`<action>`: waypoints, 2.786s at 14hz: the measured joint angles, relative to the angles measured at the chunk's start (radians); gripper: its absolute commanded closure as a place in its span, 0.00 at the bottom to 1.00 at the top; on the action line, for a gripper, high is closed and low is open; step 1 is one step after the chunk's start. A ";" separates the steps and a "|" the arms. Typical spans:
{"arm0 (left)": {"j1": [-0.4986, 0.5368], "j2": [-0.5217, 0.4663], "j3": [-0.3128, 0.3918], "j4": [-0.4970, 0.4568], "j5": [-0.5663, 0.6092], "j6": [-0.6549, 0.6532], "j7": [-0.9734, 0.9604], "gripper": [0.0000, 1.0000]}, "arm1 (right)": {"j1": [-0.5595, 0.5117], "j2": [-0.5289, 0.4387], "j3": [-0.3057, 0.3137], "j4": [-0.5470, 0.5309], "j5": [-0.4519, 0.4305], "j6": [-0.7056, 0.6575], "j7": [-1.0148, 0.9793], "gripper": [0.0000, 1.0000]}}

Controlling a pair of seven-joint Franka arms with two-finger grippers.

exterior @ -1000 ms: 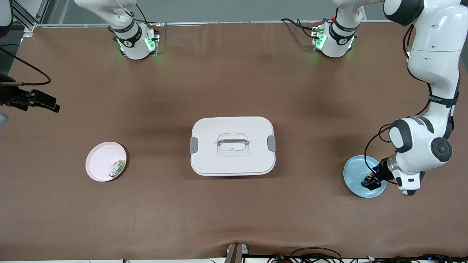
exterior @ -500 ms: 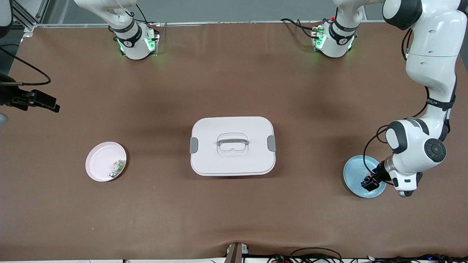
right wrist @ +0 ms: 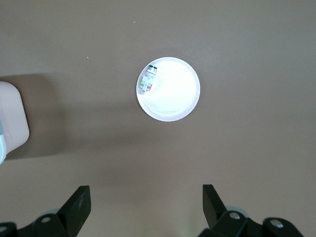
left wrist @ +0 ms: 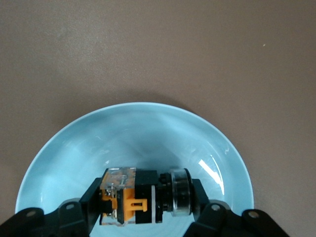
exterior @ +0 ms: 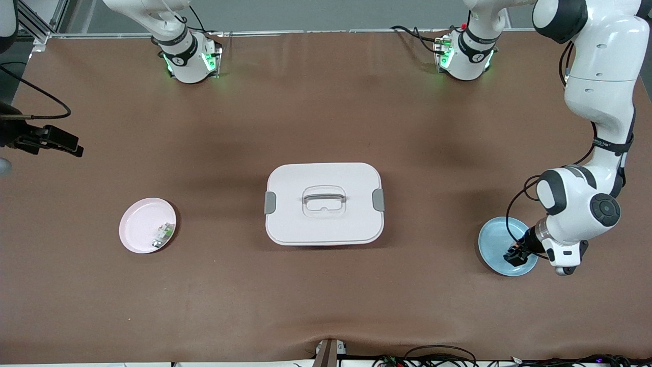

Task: Transfer orange switch to right arm and place
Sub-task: 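Lift the orange switch with the left gripper toward the white box, then bring the switch above the box while the right gripper reaches toward it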

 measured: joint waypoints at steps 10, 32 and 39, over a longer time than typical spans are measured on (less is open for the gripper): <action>0.000 -0.205 -0.145 0.007 -0.003 -0.400 -0.134 1.00 | 0.000 0.000 0.000 0.000 0.000 0.000 0.000 0.00; -0.156 -0.361 -0.613 0.147 -0.275 -0.467 -1.079 1.00 | 0.176 0.055 0.009 -0.023 0.207 0.020 0.098 0.00; -0.247 -0.327 -0.613 0.156 -0.301 -0.337 -1.163 1.00 | 0.218 0.024 0.008 -0.170 0.576 0.189 0.152 0.00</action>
